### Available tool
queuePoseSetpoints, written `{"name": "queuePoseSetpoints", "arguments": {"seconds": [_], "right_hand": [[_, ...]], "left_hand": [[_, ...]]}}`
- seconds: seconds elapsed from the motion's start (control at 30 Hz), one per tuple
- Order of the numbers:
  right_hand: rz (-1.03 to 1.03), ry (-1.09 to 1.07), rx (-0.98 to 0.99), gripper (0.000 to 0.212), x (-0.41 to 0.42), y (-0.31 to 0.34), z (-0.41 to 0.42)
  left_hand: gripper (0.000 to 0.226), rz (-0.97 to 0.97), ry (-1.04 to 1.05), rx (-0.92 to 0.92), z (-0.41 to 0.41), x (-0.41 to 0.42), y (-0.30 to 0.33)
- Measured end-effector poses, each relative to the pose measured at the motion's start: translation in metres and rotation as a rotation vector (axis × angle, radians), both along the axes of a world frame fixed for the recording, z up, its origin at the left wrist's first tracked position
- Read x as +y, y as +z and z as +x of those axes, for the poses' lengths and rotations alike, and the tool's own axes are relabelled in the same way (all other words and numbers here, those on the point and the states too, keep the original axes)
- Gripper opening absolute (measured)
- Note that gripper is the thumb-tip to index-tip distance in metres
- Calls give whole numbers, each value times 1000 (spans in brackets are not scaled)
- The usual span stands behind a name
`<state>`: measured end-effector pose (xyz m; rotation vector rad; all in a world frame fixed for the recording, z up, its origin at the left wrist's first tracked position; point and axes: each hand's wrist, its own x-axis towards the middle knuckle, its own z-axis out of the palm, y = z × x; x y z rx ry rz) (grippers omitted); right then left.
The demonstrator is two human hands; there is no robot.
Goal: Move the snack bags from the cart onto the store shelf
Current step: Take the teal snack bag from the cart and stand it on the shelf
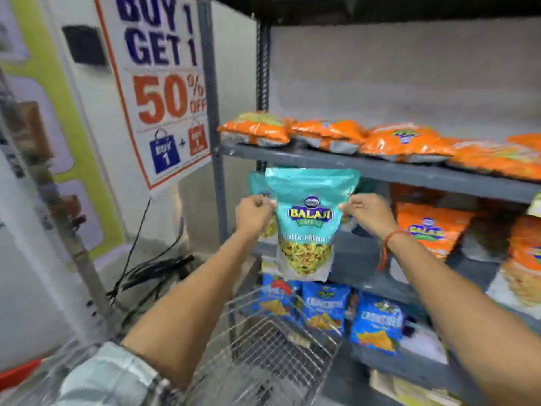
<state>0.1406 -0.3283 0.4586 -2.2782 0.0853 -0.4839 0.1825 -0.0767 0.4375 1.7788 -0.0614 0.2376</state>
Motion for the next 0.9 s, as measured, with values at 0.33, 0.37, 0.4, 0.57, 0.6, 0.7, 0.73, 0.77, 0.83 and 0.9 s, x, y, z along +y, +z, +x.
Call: {"name": "queuePoseSetpoints", "arguments": {"seconds": [0.33,0.37,0.4,0.57,0.6,0.7,0.73,0.77,0.83,0.9], "right_hand": [[22,-237,-195,45,-47,106,-49],[42,-242,-203,43,-48,106,-51],[66,-244,-212,41,-50,104,-52],[108,-264,-132,28,-58,92,-45],[133,-256,-118,26,-60,86,-40],[186,-252,-73,25,-66,65,-27],[191,-253,-57,27,-67,57,-22],[189,-256,-44,28,-68,48,-17],[183,-267,-17,26,-72,29,-5],[195,-285,2,27,-78,10,10]], "left_hand": [[17,-70,-158,13,-1,-67,120],[18,-84,-168,21,-4,-71,123],[18,-92,-179,37,-5,-73,125],[9,-92,-221,93,8,-82,111],[10,-82,-221,108,13,-83,106],[16,-57,-224,147,25,-88,87],[16,-58,-221,163,28,-90,79],[15,-54,-208,179,35,-93,69],[15,-31,-182,221,49,-99,48],[16,-38,-161,250,67,-108,25]]}}
